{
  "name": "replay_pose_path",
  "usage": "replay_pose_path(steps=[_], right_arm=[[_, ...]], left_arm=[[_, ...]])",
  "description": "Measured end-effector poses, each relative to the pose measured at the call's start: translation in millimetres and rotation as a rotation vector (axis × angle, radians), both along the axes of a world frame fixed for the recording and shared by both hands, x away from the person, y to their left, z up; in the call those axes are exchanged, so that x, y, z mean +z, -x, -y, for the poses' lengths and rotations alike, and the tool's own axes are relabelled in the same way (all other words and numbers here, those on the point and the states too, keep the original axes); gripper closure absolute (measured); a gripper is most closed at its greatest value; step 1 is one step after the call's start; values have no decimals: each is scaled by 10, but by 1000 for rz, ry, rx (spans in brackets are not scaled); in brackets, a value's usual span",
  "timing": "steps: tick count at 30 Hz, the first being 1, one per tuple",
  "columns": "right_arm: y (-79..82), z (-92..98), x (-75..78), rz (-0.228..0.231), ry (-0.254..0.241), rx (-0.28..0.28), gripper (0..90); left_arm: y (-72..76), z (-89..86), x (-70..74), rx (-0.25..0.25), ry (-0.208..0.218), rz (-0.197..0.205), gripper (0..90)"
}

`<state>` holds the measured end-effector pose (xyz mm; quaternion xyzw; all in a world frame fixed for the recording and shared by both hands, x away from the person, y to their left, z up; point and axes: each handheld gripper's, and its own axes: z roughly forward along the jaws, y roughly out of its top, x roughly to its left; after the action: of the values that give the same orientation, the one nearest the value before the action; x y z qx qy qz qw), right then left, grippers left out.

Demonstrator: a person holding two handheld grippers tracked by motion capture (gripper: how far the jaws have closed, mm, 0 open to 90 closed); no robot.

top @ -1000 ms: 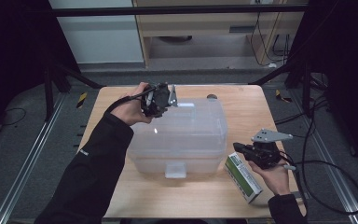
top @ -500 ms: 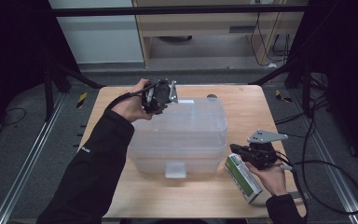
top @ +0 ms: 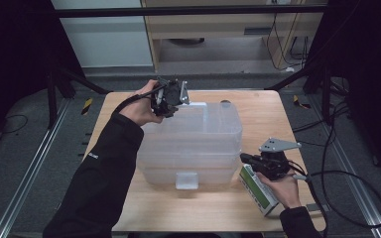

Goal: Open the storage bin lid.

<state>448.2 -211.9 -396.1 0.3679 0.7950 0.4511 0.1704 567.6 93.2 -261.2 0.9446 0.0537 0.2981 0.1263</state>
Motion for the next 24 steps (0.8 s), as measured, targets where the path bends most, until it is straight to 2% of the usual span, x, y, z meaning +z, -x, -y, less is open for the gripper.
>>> replay_pose_path(steps=[11, 15, 24], right_arm=[[0, 9, 22, 18, -50, 8, 900], [2, 8, 19, 15, -44, 7, 900], [3, 1, 12, 14, -37, 8, 900]], left_arm=[[-9, -17, -2, 4, 20, -21, 707], [4, -39, -12, 6, 30, -19, 699], [105, -203, 91, -12, 96, -25, 559]])
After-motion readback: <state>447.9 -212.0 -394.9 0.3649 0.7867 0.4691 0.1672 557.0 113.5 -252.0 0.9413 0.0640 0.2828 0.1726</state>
